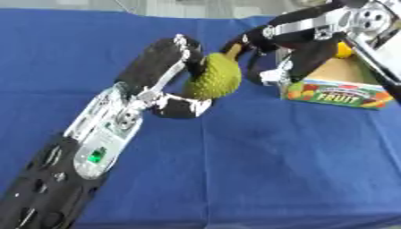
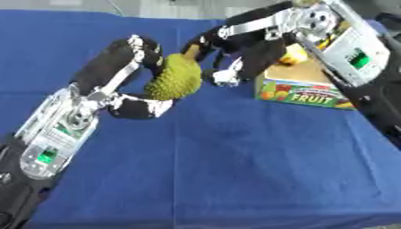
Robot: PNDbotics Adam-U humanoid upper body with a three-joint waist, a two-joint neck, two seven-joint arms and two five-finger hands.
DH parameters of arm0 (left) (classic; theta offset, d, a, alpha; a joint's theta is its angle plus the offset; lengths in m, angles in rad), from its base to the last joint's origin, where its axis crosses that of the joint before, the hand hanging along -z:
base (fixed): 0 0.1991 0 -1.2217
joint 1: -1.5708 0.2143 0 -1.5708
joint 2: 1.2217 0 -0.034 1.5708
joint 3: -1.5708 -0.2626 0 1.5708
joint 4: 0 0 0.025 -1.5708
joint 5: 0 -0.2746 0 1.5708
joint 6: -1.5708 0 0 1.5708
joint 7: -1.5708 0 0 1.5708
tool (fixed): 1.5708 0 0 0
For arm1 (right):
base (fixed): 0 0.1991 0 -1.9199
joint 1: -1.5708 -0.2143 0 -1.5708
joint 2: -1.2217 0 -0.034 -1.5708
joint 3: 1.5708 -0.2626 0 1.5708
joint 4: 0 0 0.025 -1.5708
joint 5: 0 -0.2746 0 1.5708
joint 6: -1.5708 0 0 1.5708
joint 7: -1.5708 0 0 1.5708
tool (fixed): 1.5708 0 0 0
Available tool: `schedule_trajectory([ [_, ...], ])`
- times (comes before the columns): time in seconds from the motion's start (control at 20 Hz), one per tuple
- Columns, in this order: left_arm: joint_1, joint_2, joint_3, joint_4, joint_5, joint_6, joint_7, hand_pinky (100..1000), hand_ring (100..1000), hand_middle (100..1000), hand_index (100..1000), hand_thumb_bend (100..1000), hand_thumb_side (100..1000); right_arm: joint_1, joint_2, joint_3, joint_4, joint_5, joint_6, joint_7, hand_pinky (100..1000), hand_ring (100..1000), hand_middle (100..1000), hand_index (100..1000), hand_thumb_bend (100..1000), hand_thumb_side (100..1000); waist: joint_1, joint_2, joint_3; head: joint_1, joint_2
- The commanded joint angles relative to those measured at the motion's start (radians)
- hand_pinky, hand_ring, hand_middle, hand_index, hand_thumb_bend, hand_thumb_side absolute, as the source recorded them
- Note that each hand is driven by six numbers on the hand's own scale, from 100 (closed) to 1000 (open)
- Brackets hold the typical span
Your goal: Pick up the objects with one hand, pass them to the other hand, and then place them into the box on the other side of the table.
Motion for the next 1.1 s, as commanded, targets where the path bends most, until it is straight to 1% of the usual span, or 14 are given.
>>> schedule_trajectory([
  [0.05, -0.018, -0.007, 0.013, -0.032, -0.007, 0.002, 0.005, 524, 477, 395, 319, 307, 100, -0.010, -0.009, -0.009, -0.006, 0.012, -0.003, -0.006, 845, 971, 958, 1000, 100, 486, -0.007, -0.026, 0.002, -0.009, -0.004],
  [0.7, -0.029, -0.032, 0.012, -0.049, -0.028, 0.015, 0.011, 519, 474, 391, 317, 321, 100, -0.012, 0.012, -0.008, 0.001, 0.026, -0.026, -0.018, 846, 973, 962, 1000, 100, 594, -0.005, -0.021, 0.007, -0.015, -0.006],
  [1.1, -0.032, -0.045, 0.015, -0.052, -0.039, 0.014, 0.016, 520, 473, 390, 316, 327, 100, -0.009, 0.018, -0.004, 0.005, 0.026, -0.032, -0.005, 843, 970, 959, 1000, 100, 609, -0.007, -0.021, 0.009, -0.019, -0.006],
])
